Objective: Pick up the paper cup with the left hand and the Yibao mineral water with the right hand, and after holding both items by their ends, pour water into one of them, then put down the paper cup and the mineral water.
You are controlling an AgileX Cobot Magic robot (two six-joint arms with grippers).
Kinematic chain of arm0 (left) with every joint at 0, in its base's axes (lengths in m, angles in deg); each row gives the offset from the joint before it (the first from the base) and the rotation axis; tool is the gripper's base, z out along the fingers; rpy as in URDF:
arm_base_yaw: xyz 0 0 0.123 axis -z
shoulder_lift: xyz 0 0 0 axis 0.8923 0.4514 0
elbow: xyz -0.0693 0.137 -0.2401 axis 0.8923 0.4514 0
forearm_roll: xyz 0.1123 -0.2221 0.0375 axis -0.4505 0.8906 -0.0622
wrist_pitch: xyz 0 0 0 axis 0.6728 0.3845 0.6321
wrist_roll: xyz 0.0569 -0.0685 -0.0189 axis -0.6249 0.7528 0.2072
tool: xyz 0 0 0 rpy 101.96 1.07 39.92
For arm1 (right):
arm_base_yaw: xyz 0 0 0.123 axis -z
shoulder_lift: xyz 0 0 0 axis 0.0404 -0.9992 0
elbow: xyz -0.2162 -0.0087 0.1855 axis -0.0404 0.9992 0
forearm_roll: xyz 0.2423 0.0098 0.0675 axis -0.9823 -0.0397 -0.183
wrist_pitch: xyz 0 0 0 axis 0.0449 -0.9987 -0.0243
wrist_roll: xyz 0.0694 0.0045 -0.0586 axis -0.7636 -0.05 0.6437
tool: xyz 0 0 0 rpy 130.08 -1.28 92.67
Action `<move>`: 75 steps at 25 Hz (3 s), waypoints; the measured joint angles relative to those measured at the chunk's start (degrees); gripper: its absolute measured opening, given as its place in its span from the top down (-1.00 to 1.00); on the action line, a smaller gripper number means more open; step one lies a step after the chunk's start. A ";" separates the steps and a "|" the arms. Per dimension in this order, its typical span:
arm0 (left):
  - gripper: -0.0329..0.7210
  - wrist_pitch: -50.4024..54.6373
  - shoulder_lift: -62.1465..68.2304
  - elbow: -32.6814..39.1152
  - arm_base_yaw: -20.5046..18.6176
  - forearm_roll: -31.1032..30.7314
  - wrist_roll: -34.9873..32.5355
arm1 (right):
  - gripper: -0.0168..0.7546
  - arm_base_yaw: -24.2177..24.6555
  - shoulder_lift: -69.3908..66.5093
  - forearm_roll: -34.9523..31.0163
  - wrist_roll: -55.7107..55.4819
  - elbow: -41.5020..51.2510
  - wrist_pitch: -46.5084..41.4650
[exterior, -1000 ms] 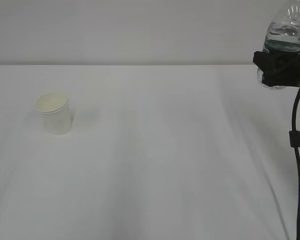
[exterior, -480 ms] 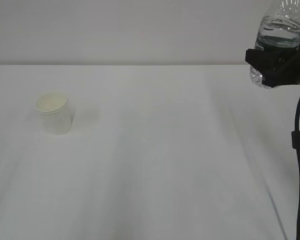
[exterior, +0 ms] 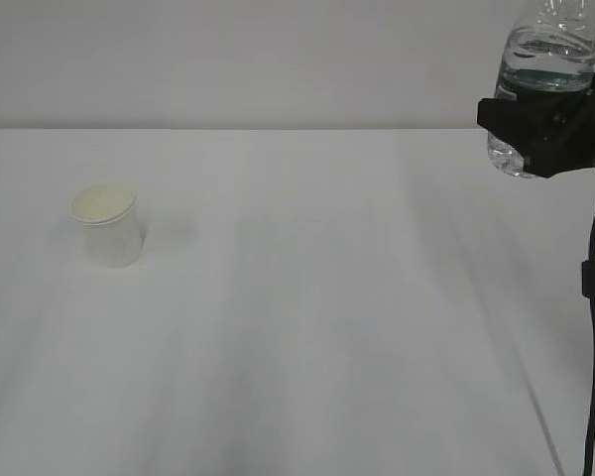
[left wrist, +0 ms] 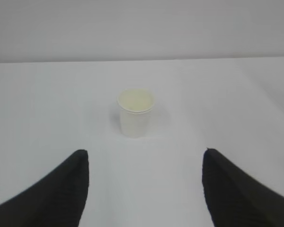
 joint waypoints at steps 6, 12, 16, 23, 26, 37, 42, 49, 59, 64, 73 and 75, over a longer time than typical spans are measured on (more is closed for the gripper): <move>-0.59 -2.88 2.05 0.81 0.00 0.50 -0.12 | -0.09 0.00 2.05 1.61 -2.31 0.00 0.25; -0.55 -4.55 2.31 1.16 0.00 3.52 -0.12 | -0.09 0.00 2.75 3.16 -3.50 0.00 0.59; -0.51 -4.66 3.35 1.31 0.00 2.92 -0.12 | -0.09 0.00 2.84 3.63 -3.86 0.00 1.77; -0.76 -7.52 8.41 2.50 0.00 1.78 -0.15 | -0.09 0.00 2.84 4.88 -3.93 0.00 2.00; -0.86 -9.64 10.44 2.50 0.00 1.67 -0.62 | -0.09 0.00 2.84 5.02 -3.98 0.00 2.00; -0.91 -16.24 21.19 2.50 0.00 1.67 -2.65 | -0.09 0.00 2.84 5.42 -4.07 0.00 2.13; -0.90 -22.82 26.94 2.50 2.81 1.38 -4.67 | -0.09 0.00 2.84 5.77 -4.07 0.00 2.13; -0.87 -29.60 36.99 2.50 7.91 -2.38 -5.42 | -0.09 0.00 2.84 5.85 -4.07 0.00 2.24; -0.83 -34.71 42.98 2.90 8.04 -2.76 -5.52 | -0.09 0.00 2.84 7.91 -4.07 0.00 2.33; -0.79 -38.62 43.64 5.00 8.04 -0.06 -5.52 | -0.09 0.00 2.84 8.18 -4.07 0.00 2.57; -0.71 -44.86 43.64 10.13 13.60 2.49 -5.52 | -0.08 0.00 2.88 8.77 -4.07 0.00 3.67; -0.70 -45.18 43.64 10.75 14.50 2.52 -5.52 | -0.08 0.00 2.88 8.86 -4.07 0.00 3.79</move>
